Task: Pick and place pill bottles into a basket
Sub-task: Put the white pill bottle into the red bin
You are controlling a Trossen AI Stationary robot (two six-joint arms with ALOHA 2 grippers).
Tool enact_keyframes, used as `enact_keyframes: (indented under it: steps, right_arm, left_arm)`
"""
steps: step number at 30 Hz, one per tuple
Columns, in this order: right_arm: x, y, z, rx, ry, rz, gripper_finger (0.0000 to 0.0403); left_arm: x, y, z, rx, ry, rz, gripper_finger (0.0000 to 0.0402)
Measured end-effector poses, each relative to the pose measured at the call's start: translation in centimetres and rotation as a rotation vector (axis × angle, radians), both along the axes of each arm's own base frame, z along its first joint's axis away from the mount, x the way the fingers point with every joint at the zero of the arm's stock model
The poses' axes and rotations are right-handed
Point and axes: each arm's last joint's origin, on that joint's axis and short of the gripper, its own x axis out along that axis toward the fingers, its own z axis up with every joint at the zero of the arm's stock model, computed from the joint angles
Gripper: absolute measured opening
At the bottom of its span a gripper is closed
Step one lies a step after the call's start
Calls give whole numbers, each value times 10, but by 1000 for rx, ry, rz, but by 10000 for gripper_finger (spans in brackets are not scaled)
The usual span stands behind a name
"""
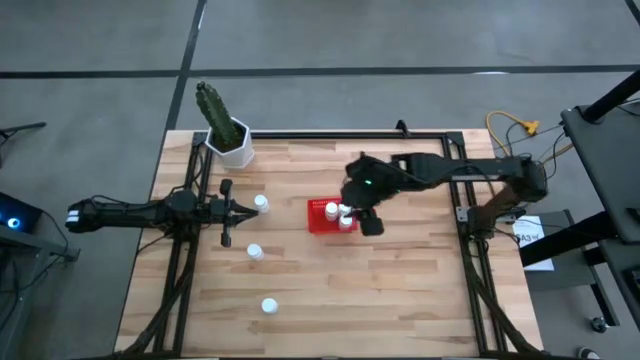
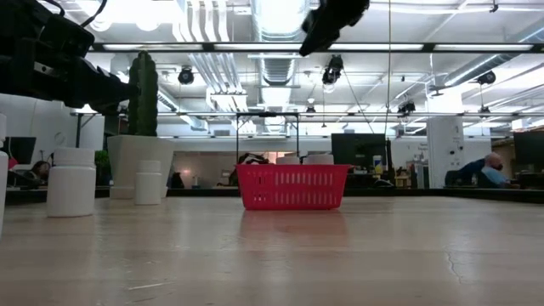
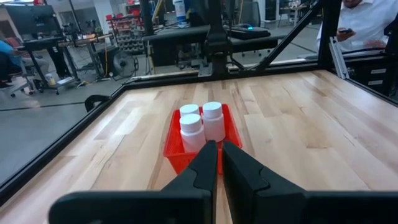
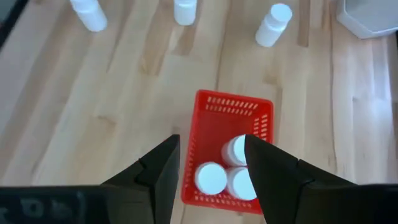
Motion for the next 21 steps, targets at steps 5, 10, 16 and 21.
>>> enact_keyframes:
  steps: [5, 10, 16, 21]
  right_arm:
    - [-28, 7, -7, 23, -134, -9, 169]
    - [-53, 15, -19, 45, -265, 3, 169]
    - [-79, 27, -47, 90, -424, 25, 168]
    - [-95, 36, -69, 123, -581, 59, 169]
  left_arm:
    - [0, 0, 0, 0, -1, 0, 5]
    - [0, 0, 0, 0, 0, 0, 5]
    - [0, 0, 0, 0, -1, 0, 5]
    - [0, 0, 0, 0, -1, 0, 5]
